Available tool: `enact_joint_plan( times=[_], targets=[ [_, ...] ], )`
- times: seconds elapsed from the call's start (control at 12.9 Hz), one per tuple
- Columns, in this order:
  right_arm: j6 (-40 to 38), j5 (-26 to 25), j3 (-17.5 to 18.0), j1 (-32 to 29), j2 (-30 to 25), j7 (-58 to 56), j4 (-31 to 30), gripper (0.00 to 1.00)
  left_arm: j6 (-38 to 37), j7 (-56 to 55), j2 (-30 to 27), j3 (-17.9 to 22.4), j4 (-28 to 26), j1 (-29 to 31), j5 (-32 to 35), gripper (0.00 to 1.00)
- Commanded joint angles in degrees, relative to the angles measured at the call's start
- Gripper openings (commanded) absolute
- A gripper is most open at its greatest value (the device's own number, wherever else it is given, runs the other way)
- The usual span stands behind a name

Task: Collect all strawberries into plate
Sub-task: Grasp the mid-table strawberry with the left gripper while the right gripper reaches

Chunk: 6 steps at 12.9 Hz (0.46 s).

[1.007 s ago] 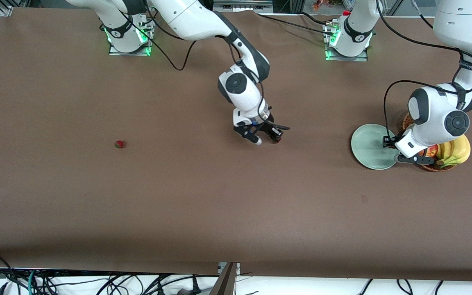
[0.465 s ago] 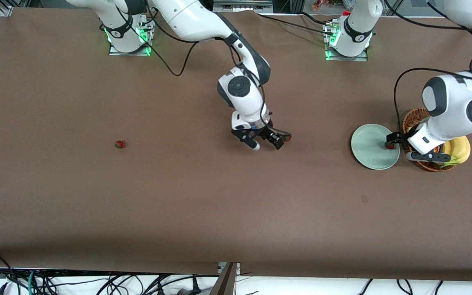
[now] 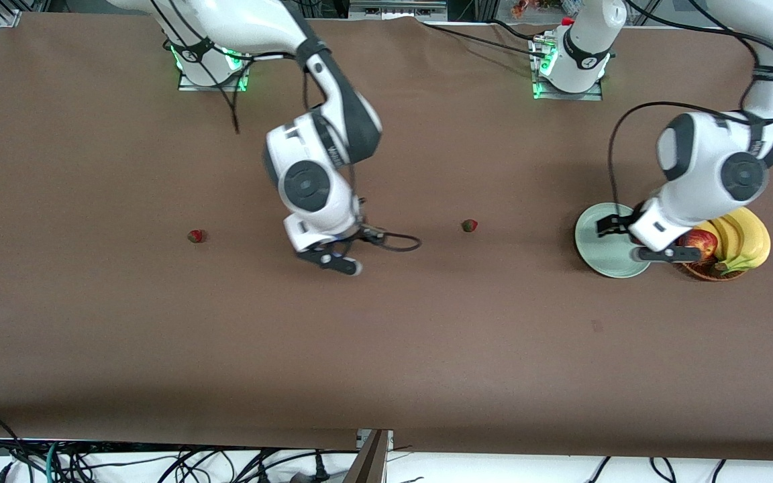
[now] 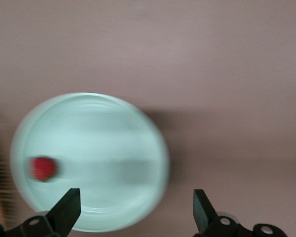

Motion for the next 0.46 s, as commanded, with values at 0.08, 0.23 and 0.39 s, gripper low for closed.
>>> enact_joint_plan(
  times=[0.08, 0.23, 0.39],
  targets=[
    [0.29, -1.06, -10.77, 0.84, -4.45, -26.76, -14.20, 0.80, 0.43, -14.81, 1.65, -10.47, 2.76, -1.29, -0.77, 1.00],
    [5.98, -1.06, -15.00, 0.93, -6.22, -39.17, -23.42, 0.80, 4.01, -23.16, 5.08, -14.35, 4.09, -3.05, 1.76, 1.00],
    [14.76, -0.89, -17.47, 1.11, -7.71, -48.94, -32.83, 0.80, 6.92, -29.59, 8.33, -18.13, 3.83, -3.06, 7.72, 1.00]
  ],
)
